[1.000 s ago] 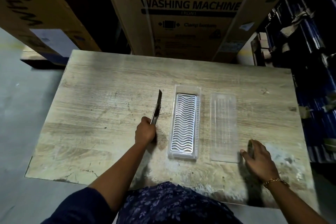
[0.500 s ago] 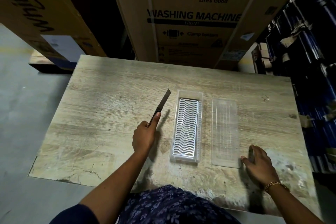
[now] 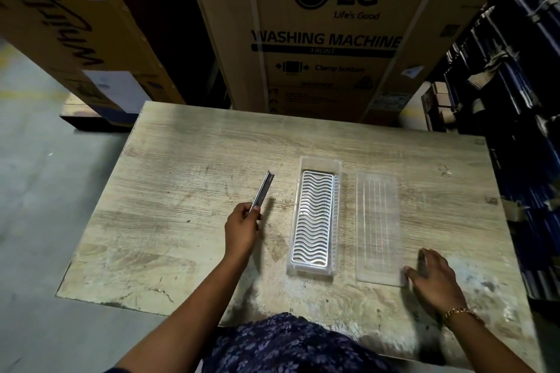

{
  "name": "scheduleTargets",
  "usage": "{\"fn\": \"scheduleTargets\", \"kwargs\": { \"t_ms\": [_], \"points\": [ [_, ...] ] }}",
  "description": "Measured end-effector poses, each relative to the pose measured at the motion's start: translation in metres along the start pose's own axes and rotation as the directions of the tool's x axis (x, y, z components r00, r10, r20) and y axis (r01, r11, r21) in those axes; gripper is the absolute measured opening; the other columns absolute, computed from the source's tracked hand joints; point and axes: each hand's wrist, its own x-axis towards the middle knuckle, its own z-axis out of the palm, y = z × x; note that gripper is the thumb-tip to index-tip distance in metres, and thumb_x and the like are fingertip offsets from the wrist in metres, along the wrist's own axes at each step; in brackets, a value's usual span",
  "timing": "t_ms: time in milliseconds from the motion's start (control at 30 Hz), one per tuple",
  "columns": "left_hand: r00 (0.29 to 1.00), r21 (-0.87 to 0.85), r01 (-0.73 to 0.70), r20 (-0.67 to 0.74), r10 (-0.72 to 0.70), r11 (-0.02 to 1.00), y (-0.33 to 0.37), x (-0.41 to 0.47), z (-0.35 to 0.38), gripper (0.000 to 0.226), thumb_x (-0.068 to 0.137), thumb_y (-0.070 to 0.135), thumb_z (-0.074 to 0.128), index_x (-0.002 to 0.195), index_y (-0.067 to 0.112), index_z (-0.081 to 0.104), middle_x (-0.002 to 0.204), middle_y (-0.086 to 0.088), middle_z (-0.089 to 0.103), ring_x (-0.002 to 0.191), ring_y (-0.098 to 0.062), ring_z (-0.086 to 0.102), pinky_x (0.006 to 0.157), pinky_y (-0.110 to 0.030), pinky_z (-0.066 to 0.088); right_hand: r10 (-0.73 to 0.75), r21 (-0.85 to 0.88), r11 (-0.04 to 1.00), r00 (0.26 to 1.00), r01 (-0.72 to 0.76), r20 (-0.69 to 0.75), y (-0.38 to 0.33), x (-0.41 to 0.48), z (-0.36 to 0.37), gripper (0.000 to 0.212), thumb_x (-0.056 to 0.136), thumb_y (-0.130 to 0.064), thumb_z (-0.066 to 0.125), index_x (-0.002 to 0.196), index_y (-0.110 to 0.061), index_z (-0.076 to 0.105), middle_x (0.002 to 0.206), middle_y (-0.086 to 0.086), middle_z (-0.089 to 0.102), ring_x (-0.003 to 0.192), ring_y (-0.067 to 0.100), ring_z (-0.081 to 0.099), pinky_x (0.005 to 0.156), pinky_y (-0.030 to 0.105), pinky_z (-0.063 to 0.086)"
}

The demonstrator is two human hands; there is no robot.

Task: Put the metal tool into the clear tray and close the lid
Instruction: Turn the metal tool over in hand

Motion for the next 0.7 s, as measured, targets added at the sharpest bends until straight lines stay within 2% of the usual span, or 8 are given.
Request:
{"fn": "scheduleTargets", "kwargs": {
  "t_ms": [100, 233, 467, 633, 700],
  "points": [
    [0.995, -0.177, 0.085, 0.071, -0.073, 0.980, 0.009, -0.004, 0.000, 0.018, 0.098, 0.005, 0.049, 0.089, 0.013, 0.062, 0.083, -0.006, 0.065, 0.061, -0.014, 0.050, 0.048, -0.021, 0.040, -0.003, 0.004, 1.000, 1.000, 0.003, -0.008, 0.001, 0.001, 0.001, 0.068, 0.089, -0.039, 0.060, 0.147, -0.013, 0.034, 0.159, 0.010, 0.026, 0.143, 0.034, 0.027, 0.113, 0.048, 0.029],
    [0.980, -0.335, 0.183, 0.132, -0.146, 0.924, 0.019, -0.007, -0.001, 0.025, 0.096, -0.003, 0.044, 0.085, 0.013, 0.060, 0.083, -0.011, 0.061, 0.058, -0.013, 0.047, 0.045, -0.021, 0.037, -0.008, 0.007, 1.000, 1.000, 0.008, -0.010, 0.002, 0.001, 0.003, 0.068, 0.090, -0.039, 0.060, 0.147, -0.013, 0.034, 0.159, 0.010, 0.026, 0.143, 0.034, 0.026, 0.113, 0.048, 0.029],
    [0.990, -0.303, 0.126, 0.101, -0.100, 0.945, 0.026, -0.013, -0.005, 0.013, 0.098, 0.015, 0.055, 0.095, 0.012, 0.067, 0.079, -0.006, 0.065, 0.057, -0.012, 0.048, 0.052, -0.026, 0.035, -0.004, 0.022, 1.000, 1.000, 0.005, -0.007, 0.002, 0.001, 0.003, 0.068, 0.088, -0.038, 0.061, 0.146, -0.014, 0.036, 0.158, 0.011, 0.027, 0.142, 0.034, 0.028, 0.112, 0.048, 0.031],
    [0.979, -0.309, 0.163, 0.168, -0.115, 0.937, 0.035, -0.013, -0.010, 0.016, 0.100, 0.008, 0.054, 0.089, 0.010, 0.065, 0.082, -0.010, 0.067, 0.065, -0.015, 0.063, 0.053, -0.022, 0.054, 0.000, 0.049, 0.999, 1.000, 0.000, 0.001, 0.002, -0.001, 0.005, 0.068, 0.089, -0.038, 0.059, 0.148, -0.016, 0.034, 0.160, 0.008, 0.024, 0.144, 0.033, 0.024, 0.114, 0.051, 0.029],
    [0.967, -0.224, 0.163, 0.228, -0.110, 0.961, 0.044, -0.005, -0.020, 0.014, 0.099, 0.007, 0.054, 0.092, 0.010, 0.066, 0.088, -0.012, 0.071, 0.068, -0.016, 0.070, 0.056, -0.024, 0.059, -0.001, 0.051, 0.999, 1.000, 0.002, -0.005, 0.000, -0.003, 0.005, 0.068, 0.089, -0.038, 0.059, 0.148, -0.015, 0.034, 0.160, 0.008, 0.023, 0.145, 0.032, 0.023, 0.114, 0.050, 0.028]
  ]
}}
